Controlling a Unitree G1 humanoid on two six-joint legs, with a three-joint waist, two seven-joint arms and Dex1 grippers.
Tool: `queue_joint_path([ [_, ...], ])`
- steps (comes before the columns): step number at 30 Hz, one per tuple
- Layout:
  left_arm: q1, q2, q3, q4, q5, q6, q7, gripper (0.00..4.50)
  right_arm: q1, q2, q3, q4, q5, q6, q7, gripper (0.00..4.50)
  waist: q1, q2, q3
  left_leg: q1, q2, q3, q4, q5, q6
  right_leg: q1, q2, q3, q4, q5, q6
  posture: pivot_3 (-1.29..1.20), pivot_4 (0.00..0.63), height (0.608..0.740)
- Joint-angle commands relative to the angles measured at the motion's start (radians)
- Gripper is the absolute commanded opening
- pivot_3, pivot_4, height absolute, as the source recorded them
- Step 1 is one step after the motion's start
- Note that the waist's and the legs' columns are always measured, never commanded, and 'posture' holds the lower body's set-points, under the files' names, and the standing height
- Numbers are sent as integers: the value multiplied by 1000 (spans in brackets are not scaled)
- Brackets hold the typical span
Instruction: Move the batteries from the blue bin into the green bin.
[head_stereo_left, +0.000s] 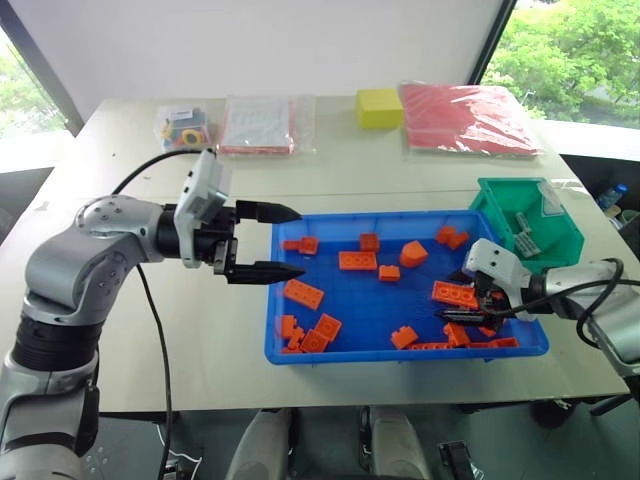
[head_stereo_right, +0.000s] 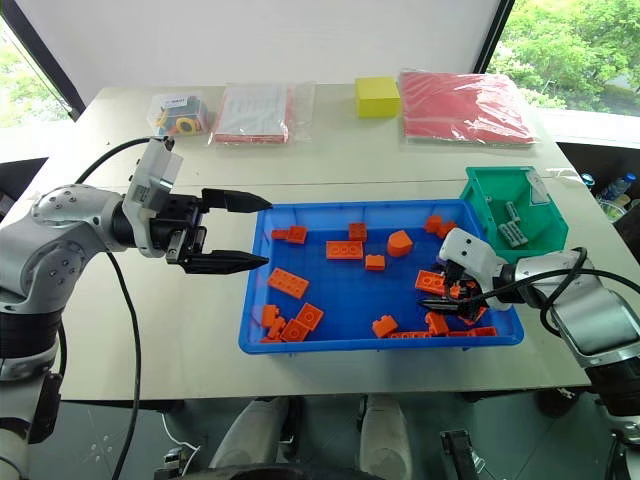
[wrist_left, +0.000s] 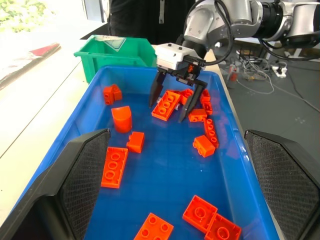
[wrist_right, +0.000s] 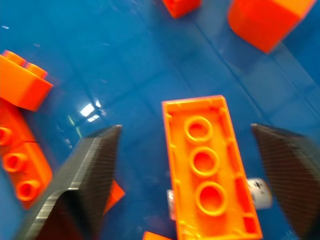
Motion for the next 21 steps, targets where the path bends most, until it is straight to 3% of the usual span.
queue_joint_path([
  [1,-13,10,25,-20,-8,-13,-1,4500,-16,9,-15,-18,-7,-8,-6,2221,0,0,0,0,0,0,0,0,0,0,0,0,0,0,0,0,150,692],
  [3,-18,9,23,-14,-5,-17,-4,4500,-30,20,-24,-64,9,19,-15,1227,0,0,0,0,0,0,0,0,0,0,0,0,0,0,0,0,150,692],
  [5,-20,8,21,-11,-4,-18,-5,4500,-51,38,-33,-102,32,53,-26,1227,0,0,0,0,0,0,0,0,0,0,0,0,0,0,0,0,150,692],
  [14,-32,-3,11,-1,1,-29,-9,4500,-231,302,19,-233,134,302,-211,1227,5,-1,0,1,0,-1,0,0,0,0,1,0,1,0,0,0,150,692],
  [18,-37,-2,12,4,3,-32,-10,4500,-232,314,67,-242,99,331,-252,3218,21,-1,0,1,-1,-1,0,0,0,0,0,0,1,0,0,0,150,692],
  [20,-34,2,17,1,2,-31,-9,4500,-237,302,33,-263,101,394,-299,4199,21,-1,0,1,-1,-1,0,0,0,0,0,0,1,0,0,0,150,692],
  [21,-30,4,20,-2,1,-31,-9,4500,-239,297,7,-281,108,435,-322,4199,20,-1,0,1,-1,-1,0,0,0,0,0,0,1,0,0,0,150,692],
])
